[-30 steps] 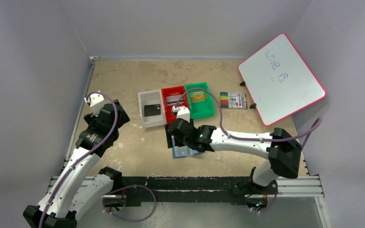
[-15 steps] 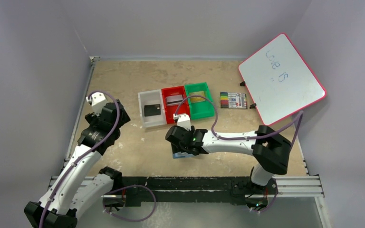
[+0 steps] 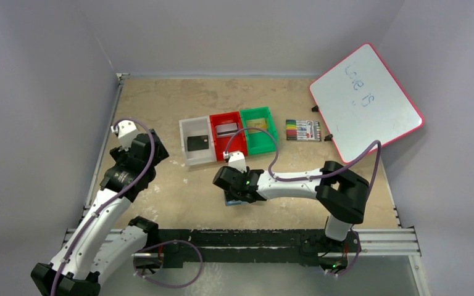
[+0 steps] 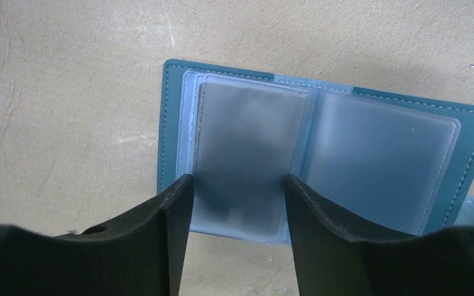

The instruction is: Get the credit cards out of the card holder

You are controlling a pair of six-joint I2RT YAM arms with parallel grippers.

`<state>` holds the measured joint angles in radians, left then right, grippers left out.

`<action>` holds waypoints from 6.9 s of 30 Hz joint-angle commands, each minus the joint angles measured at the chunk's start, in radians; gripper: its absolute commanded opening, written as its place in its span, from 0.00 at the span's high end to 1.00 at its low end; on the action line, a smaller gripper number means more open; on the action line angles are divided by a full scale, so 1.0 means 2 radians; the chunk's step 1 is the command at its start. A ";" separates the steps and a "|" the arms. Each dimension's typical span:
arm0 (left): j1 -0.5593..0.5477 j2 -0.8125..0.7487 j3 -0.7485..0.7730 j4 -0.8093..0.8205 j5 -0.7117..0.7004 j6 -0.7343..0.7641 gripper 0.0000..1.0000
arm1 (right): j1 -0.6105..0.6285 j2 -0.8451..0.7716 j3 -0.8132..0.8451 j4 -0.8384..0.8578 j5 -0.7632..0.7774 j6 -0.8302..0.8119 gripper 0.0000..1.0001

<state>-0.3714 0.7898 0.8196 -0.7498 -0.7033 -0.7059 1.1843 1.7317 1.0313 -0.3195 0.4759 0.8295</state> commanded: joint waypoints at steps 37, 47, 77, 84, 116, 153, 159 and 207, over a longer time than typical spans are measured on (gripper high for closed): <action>-0.086 -0.002 -0.145 0.306 0.357 -0.123 0.09 | -0.101 -0.155 -0.205 0.314 -0.174 0.019 0.79; -0.233 0.156 -0.140 0.423 0.268 -0.172 0.09 | -0.128 -0.165 -0.263 0.394 -0.214 0.047 0.78; -0.294 0.314 -0.178 0.634 0.191 -0.305 0.26 | -0.138 -0.191 -0.300 0.410 -0.207 0.062 0.75; -0.294 0.330 -0.193 0.674 0.183 -0.337 0.29 | -0.137 -0.192 -0.304 0.409 -0.206 0.062 0.75; -0.311 0.394 -0.153 0.722 0.255 -0.340 0.60 | -0.137 -0.366 -0.215 0.050 -0.004 0.085 0.56; -0.360 0.369 -0.050 0.500 0.151 -0.250 0.65 | -0.138 -0.457 -0.263 0.134 -0.075 0.072 0.62; -0.360 0.337 -0.047 0.444 0.106 -0.239 0.64 | -0.138 -0.444 -0.270 0.164 -0.105 0.070 0.64; -0.360 0.338 -0.088 0.386 0.118 -0.232 0.55 | -0.204 -0.116 -0.299 0.419 -0.323 0.054 0.72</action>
<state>-1.0889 1.4483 0.6235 -0.0147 -0.4858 -1.1843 0.7841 1.4723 0.4553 0.4591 -0.1345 0.9348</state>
